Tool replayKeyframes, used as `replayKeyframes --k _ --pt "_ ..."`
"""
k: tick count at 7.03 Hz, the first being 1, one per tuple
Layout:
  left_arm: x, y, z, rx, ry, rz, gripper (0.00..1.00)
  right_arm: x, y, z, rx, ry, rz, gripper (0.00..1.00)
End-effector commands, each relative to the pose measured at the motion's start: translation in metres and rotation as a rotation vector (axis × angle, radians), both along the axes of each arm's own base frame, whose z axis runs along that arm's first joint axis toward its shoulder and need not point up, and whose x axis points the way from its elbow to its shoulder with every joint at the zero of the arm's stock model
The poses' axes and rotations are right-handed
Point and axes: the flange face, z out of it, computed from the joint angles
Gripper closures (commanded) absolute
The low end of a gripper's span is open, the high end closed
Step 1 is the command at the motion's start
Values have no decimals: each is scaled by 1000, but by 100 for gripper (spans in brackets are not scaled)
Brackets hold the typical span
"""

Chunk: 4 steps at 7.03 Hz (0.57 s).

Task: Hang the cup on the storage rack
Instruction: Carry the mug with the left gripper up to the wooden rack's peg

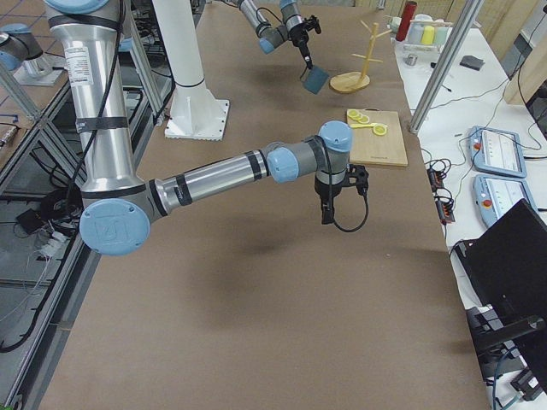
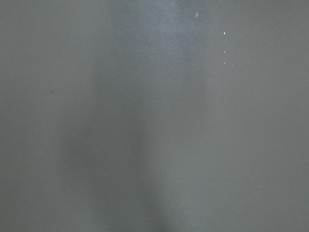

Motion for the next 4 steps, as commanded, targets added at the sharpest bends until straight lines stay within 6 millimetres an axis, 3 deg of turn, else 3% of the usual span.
replayKeyframes --k 1,4 --pt "-47 -35 19 -128 9 8 100 0 -1 -3 6 -2 0 0" --pt "-76 -61 8 -455 183 75 100 3 -2 -4 9 -3 7 0"
